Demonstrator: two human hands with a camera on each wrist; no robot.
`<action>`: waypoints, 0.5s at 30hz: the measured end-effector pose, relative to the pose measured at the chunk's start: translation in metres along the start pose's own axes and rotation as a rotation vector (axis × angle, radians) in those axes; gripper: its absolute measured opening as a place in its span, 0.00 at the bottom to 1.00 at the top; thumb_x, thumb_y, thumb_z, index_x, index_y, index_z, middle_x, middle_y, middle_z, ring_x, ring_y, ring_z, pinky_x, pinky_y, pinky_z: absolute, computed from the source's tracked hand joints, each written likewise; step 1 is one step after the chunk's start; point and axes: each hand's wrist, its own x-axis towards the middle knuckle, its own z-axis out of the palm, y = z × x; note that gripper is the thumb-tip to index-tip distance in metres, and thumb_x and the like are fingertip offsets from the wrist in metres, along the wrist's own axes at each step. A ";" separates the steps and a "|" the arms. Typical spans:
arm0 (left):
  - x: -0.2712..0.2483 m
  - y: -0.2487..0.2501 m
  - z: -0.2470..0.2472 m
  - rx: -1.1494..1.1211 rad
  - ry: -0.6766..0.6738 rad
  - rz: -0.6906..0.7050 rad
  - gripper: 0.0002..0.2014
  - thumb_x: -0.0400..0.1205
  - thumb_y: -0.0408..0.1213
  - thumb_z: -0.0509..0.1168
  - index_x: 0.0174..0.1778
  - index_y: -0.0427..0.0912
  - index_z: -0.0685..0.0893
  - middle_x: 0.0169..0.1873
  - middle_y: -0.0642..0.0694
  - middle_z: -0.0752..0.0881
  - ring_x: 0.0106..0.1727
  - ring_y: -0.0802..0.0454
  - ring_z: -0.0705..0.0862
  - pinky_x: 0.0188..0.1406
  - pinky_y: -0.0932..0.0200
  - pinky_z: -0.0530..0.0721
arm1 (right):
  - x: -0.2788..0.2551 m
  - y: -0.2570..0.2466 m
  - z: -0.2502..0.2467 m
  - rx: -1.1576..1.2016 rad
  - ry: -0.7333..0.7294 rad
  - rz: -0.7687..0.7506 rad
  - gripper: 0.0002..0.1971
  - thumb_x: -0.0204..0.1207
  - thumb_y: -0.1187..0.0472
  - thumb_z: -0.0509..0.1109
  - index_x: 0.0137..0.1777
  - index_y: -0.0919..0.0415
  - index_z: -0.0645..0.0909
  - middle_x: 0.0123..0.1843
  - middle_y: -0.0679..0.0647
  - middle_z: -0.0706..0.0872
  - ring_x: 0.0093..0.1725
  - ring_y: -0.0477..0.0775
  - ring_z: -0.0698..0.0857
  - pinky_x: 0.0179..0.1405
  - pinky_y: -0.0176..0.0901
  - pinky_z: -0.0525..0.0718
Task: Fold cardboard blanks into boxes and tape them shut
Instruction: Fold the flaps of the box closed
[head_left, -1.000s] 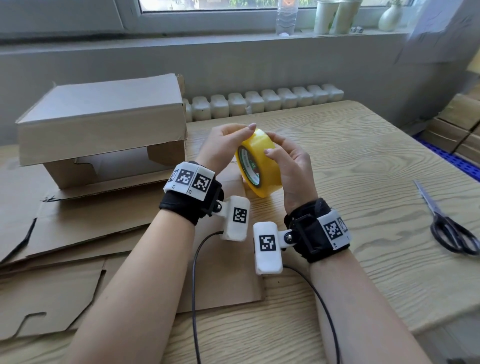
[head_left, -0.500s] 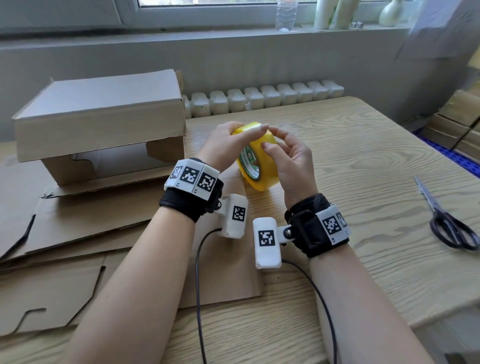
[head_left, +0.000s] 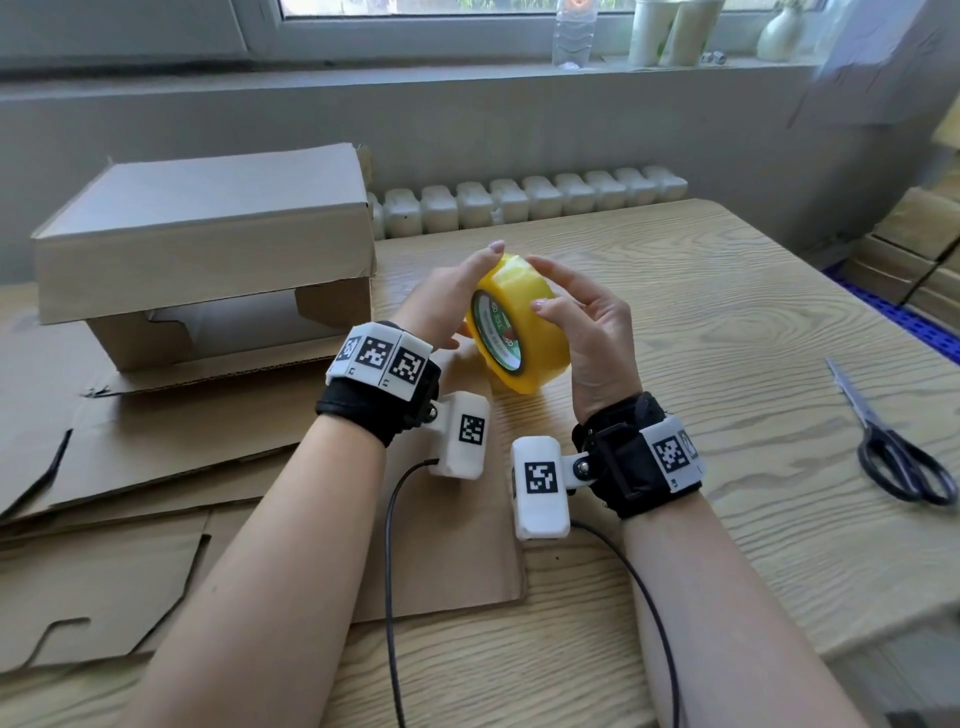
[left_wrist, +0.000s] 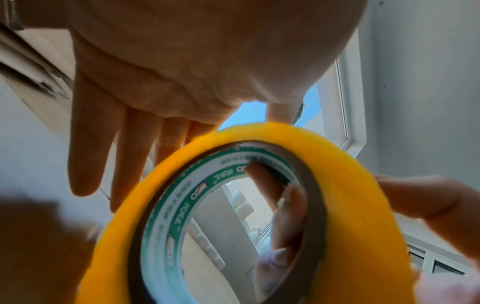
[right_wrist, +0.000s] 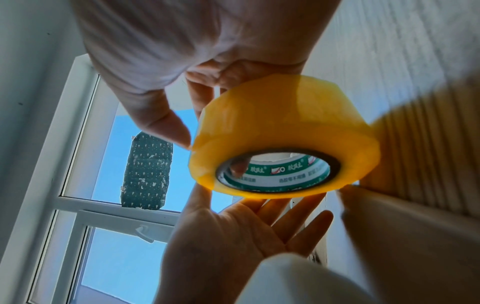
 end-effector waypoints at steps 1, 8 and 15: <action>0.000 0.000 0.000 0.004 0.000 -0.006 0.26 0.84 0.64 0.52 0.65 0.49 0.79 0.55 0.43 0.85 0.55 0.42 0.86 0.58 0.46 0.82 | 0.000 0.000 0.001 -0.006 0.003 -0.001 0.18 0.70 0.66 0.70 0.60 0.63 0.86 0.43 0.53 0.93 0.46 0.55 0.91 0.42 0.45 0.88; 0.000 0.005 0.006 0.161 0.028 0.010 0.42 0.70 0.79 0.53 0.58 0.43 0.82 0.52 0.44 0.87 0.50 0.45 0.86 0.56 0.42 0.86 | 0.003 0.002 0.003 -0.076 0.128 -0.025 0.05 0.77 0.67 0.69 0.50 0.58 0.82 0.39 0.55 0.88 0.34 0.49 0.88 0.28 0.42 0.85; 0.002 0.004 0.008 0.251 0.067 -0.008 0.56 0.53 0.86 0.46 0.58 0.42 0.83 0.50 0.41 0.88 0.51 0.42 0.86 0.57 0.38 0.84 | 0.004 0.008 0.003 -0.407 0.206 -0.217 0.07 0.71 0.54 0.66 0.48 0.47 0.83 0.41 0.52 0.90 0.40 0.53 0.89 0.38 0.48 0.89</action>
